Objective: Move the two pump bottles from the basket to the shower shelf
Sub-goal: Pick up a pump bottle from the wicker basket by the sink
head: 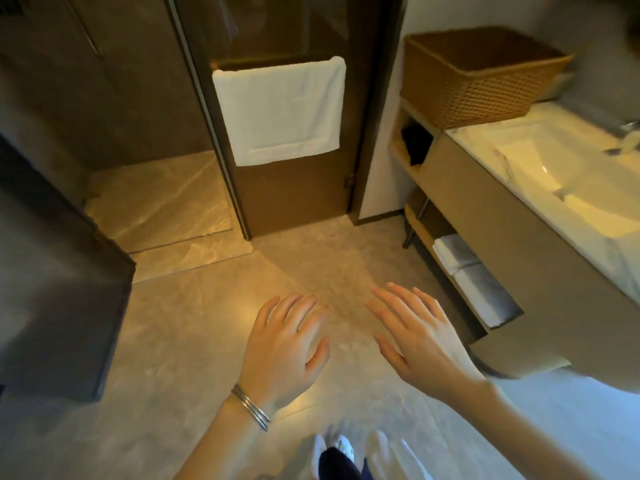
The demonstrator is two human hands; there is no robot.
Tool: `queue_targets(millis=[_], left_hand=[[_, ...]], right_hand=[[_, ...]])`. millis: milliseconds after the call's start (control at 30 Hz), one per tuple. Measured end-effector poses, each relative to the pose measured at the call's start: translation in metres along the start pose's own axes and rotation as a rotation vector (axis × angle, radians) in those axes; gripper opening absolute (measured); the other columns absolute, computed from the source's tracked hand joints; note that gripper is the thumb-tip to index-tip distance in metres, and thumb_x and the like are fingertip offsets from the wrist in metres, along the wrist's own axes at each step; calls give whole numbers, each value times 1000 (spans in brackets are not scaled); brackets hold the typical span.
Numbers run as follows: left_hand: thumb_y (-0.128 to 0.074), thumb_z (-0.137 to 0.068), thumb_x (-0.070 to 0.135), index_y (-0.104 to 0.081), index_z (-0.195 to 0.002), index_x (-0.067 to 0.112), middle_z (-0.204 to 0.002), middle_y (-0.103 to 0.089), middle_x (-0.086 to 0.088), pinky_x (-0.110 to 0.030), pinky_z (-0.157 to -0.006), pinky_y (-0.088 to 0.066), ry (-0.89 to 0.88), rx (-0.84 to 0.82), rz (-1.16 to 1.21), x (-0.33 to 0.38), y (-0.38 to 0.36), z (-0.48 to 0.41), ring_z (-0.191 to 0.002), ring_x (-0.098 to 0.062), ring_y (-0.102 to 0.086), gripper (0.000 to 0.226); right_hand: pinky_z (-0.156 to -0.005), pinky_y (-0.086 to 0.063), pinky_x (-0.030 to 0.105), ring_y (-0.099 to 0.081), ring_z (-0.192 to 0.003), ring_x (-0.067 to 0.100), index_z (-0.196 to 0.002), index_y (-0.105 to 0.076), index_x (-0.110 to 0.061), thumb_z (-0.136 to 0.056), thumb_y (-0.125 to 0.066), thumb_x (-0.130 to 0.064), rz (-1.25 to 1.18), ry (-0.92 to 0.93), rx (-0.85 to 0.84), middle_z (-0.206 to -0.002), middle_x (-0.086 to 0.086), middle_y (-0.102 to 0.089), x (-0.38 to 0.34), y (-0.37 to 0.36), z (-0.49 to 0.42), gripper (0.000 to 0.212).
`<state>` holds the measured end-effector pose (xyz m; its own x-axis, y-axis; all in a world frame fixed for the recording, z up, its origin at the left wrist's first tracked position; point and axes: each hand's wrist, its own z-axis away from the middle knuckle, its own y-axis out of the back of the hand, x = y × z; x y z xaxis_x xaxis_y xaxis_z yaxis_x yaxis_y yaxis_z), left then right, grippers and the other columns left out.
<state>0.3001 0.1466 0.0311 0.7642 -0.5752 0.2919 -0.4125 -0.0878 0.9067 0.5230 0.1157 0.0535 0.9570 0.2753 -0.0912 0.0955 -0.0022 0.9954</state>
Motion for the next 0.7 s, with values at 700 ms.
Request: queue_targets(millis=[700], left_hand=[[-37, -91, 46, -59, -124, 23, -124, -60, -1, -40, -100, -33, -461, -248, 108, 5, -62, -202, -119, -20, -51, 46]], right_hand=[[-100, -38, 42, -52, -118, 15, -121, -51, -30, -90, -36, -46, -31, -555, 184, -123, -6, -59, 84, -3, -31, 38]])
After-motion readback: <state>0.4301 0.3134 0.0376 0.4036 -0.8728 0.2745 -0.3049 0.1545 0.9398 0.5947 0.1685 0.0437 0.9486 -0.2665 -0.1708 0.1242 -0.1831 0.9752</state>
